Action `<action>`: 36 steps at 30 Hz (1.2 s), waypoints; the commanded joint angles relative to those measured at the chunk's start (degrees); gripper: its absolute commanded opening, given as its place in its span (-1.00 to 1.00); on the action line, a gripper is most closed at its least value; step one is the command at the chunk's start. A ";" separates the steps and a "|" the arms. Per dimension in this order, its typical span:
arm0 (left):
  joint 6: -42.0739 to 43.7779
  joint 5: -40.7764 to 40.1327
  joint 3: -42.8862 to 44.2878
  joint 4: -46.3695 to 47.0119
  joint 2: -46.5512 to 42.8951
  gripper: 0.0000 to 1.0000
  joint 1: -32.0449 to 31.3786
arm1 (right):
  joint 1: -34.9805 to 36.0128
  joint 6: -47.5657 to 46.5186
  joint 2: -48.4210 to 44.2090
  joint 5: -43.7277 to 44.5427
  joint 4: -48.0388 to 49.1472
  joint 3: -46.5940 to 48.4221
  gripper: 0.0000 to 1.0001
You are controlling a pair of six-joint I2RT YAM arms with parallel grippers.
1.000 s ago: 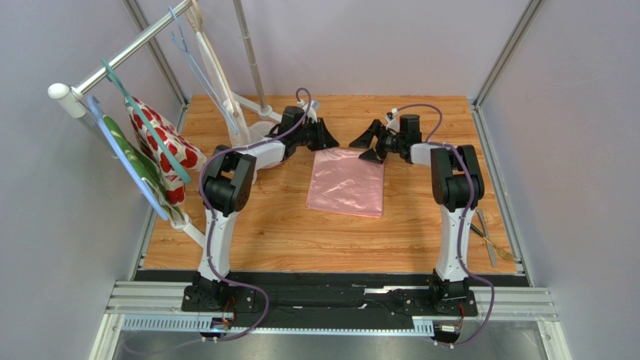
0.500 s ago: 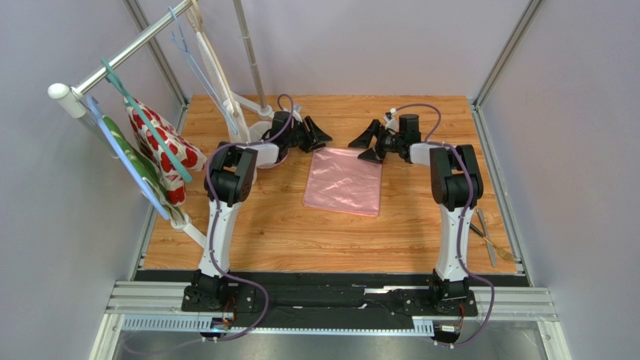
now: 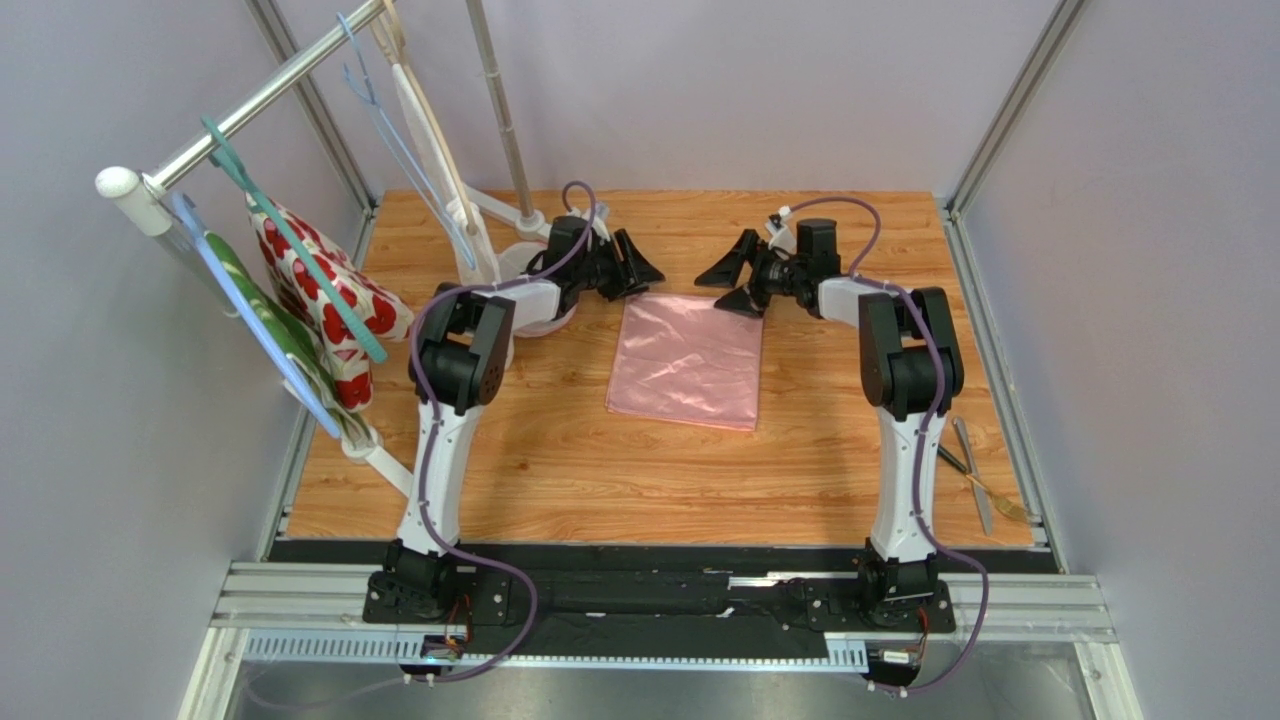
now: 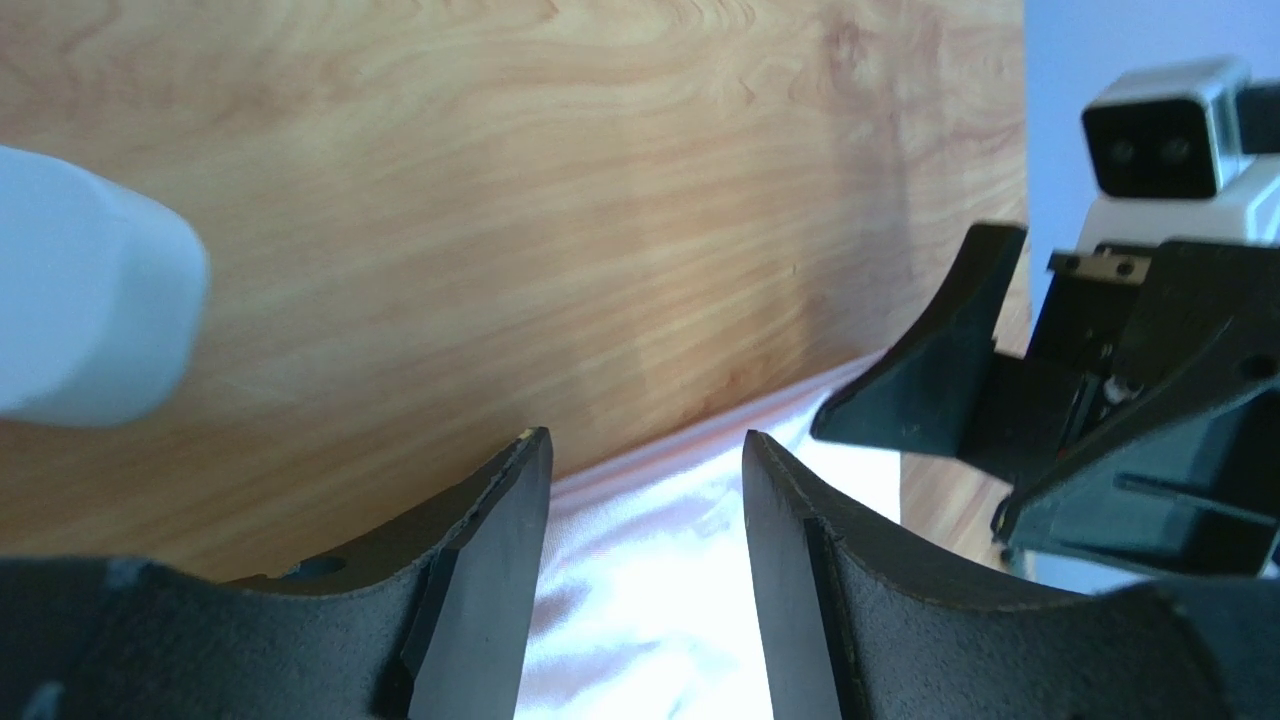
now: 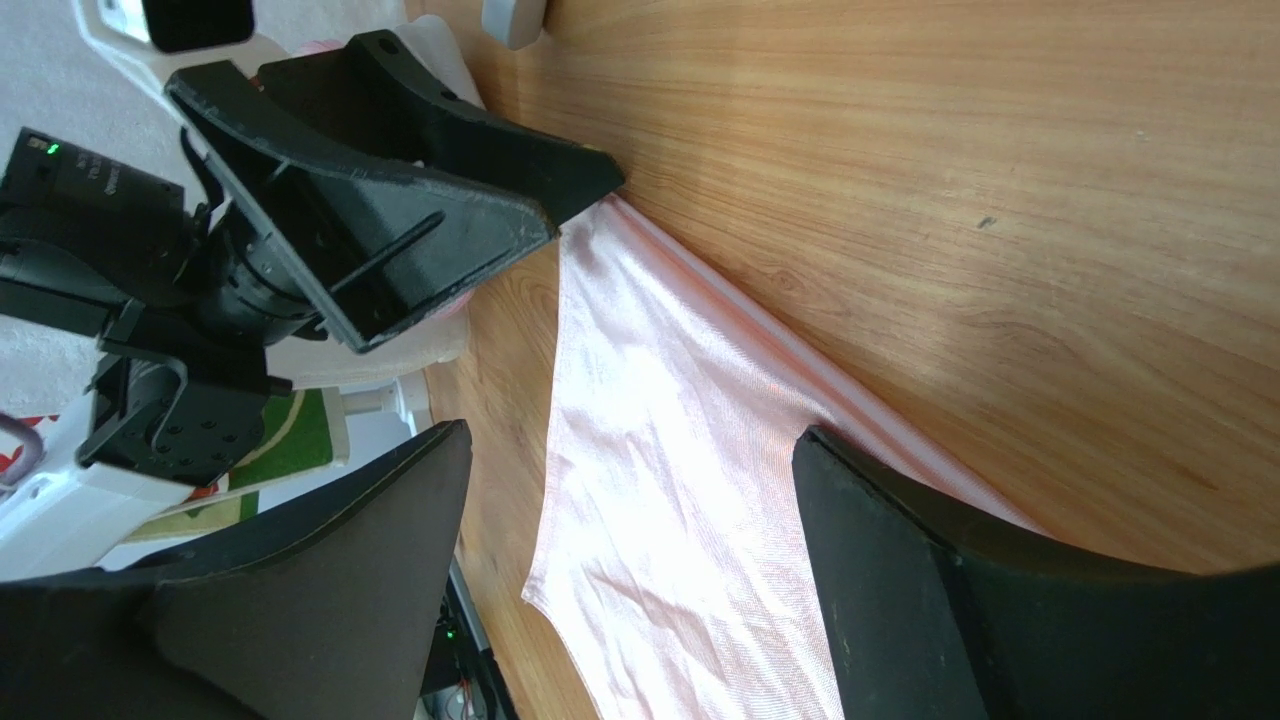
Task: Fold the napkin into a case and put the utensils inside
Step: Smooth out the square-folded napkin at the center of the board.
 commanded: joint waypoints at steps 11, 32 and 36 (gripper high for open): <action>1.73 0.86 -3.97 6.48 -9.36 0.14 -4.40 | 0.47 -1.74 0.74 -1.26 -1.44 2.00 0.67; -11.03 -1.06 -6.17 8.18 -0.82 0.06 -0.09 | 2.31 -1.22 -0.31 0.85 -3.02 4.54 0.69; -11.38 -1.42 -6.44 9.06 -0.74 0.06 -0.09 | 4.51 2.29 -0.40 0.94 -0.75 6.65 0.69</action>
